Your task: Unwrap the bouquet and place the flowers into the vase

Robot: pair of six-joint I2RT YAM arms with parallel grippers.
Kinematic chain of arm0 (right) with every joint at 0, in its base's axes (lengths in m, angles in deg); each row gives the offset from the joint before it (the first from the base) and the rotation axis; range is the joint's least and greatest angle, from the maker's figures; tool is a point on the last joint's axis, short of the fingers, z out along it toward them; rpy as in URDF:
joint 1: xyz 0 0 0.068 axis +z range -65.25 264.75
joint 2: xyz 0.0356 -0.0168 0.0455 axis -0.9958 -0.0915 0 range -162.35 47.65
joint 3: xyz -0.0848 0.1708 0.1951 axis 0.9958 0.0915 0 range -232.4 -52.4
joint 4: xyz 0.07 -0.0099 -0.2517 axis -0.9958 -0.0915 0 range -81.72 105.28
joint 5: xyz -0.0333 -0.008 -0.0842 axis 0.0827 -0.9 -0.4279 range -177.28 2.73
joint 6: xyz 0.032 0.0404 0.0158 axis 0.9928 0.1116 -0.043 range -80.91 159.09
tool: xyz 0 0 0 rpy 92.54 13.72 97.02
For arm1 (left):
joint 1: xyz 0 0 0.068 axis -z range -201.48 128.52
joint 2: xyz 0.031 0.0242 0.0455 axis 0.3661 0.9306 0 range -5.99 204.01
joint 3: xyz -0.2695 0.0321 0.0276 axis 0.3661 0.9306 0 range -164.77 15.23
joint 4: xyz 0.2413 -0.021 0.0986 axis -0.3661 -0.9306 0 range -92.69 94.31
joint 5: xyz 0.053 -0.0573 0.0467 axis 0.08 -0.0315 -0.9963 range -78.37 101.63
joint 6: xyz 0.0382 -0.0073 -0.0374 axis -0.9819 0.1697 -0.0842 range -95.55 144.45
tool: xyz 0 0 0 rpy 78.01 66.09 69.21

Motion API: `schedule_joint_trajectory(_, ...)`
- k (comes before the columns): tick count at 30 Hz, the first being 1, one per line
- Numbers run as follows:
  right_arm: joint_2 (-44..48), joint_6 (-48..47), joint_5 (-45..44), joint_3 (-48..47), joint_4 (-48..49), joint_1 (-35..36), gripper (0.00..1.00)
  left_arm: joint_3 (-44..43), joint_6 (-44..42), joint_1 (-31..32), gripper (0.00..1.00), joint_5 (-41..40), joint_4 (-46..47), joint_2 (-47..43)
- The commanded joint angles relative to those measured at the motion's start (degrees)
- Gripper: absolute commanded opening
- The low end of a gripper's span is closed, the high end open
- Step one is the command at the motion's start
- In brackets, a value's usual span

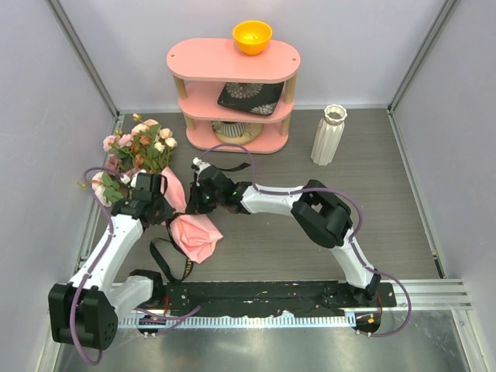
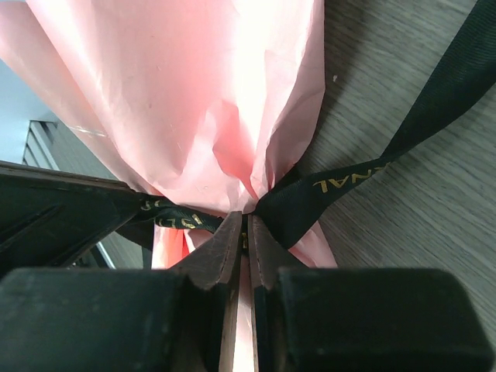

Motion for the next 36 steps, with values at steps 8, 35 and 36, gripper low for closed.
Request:
schedule_joint_trajectory(8,9.86,-4.29,-1.82,-1.95,-4.28,1.37,0.15,-1.67,-3.41,-0.25,0.17,7.14,2.53,-0.16)
schedule_joint_trajectory(35,4.6,13.73,-3.92,5.17,10.93,4.36,0.15,0.34,0.99,-0.69,0.0,-4.02,3.66,-0.69)
schedule_joint_trajectory(36,4.43,13.82,-4.1,5.17,10.4,4.27,0.15,0.34,0.9,-0.78,0.0,-4.02,3.75,-0.77)
